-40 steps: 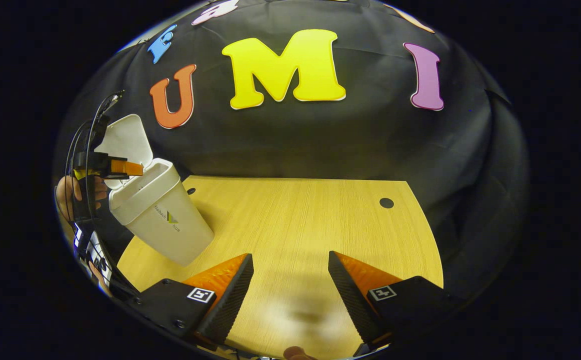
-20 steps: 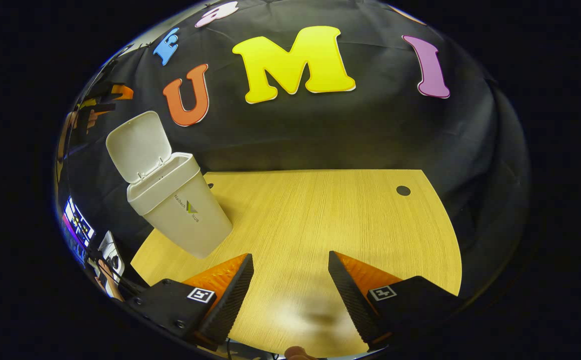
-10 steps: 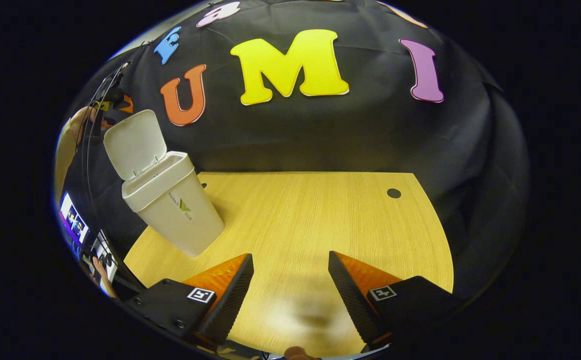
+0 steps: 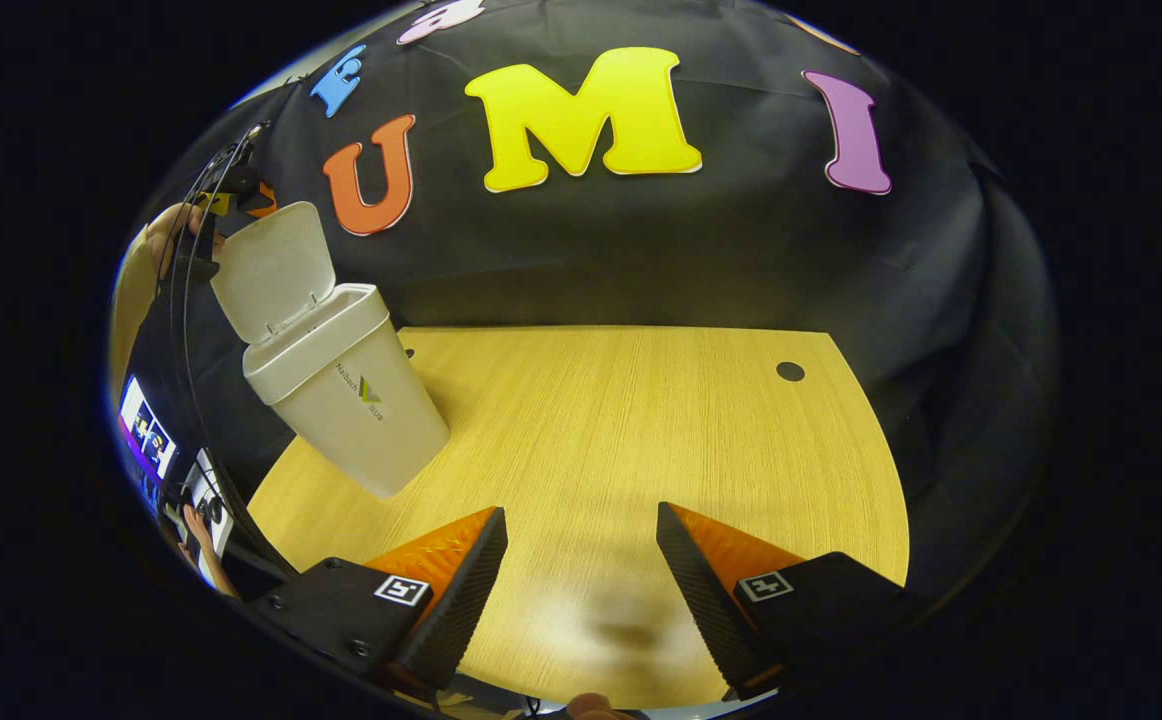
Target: Press the lid of the desktop garbage bin to open it, pick up the crumpled paper on the desktop and throw it into the bin, then pick up the pop can on the desktop and drop it into the bin, and finally close the garbage bin lid.
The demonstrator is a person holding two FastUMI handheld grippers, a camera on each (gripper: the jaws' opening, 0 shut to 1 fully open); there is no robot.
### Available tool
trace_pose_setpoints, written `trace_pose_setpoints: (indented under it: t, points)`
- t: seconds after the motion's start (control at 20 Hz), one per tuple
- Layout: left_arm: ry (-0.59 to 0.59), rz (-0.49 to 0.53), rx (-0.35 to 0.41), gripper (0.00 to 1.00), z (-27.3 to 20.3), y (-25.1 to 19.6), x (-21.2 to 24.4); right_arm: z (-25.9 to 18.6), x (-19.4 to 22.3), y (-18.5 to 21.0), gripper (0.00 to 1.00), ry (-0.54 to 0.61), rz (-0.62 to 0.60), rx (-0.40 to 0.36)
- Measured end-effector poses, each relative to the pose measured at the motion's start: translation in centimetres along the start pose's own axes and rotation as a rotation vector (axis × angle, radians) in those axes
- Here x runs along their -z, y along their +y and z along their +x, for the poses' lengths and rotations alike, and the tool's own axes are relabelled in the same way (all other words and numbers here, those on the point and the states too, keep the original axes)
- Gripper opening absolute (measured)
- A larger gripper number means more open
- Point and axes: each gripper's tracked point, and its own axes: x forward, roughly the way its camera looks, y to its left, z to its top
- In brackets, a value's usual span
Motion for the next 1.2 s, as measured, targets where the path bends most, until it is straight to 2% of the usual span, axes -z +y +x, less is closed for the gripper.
trace_pose_setpoints:
  t: [0.4, 0.65, 0.7, 0.75, 0.9, 1.0, 1.05, 1.2]
  points:
    - [0.067, -0.010, 0.076, 0.96, -3.1, -4.6, 8.3, 0.7, 2.0, -0.6, 0.96, 0.038, -0.006, -0.009]
    - [0.127, 0.022, 0.083, 0.96, -3.8, -6.4, 14.2, 1.1, 2.6, -1.3, 0.96, 0.055, -0.008, -0.015]
    - [0.142, 0.022, 0.080, 0.96, -3.8, -6.4, 15.0, 1.2, 2.9, -1.5, 0.96, 0.061, -0.008, -0.017]
    - [0.149, 0.030, 0.074, 1.00, -3.9, -6.1, 15.4, 1.3, 3.0, -1.8, 0.94, 0.066, -0.010, -0.015]
    - [0.139, 0.050, 0.058, 0.97, -3.5, -6.0, 16.1, 1.8, 3.2, -2.3, 0.96, 0.077, -0.016, -0.015]
    - [0.180, 0.080, 0.050, 0.97, -3.6, -5.7, 17.4, 2.2, 3.5, -2.4, 0.96, 0.085, -0.018, -0.023]
    - [0.147, 0.096, 0.048, 0.97, -3.8, -5.6, 16.9, 2.4, 3.6, -2.4, 0.94, 0.089, -0.017, -0.028]
    - [0.144, 0.086, 0.041, 0.97, -3.1, -5.5, 17.7, 3.1, 3.9, -2.3, 0.96, 0.101, -0.014, -0.049]
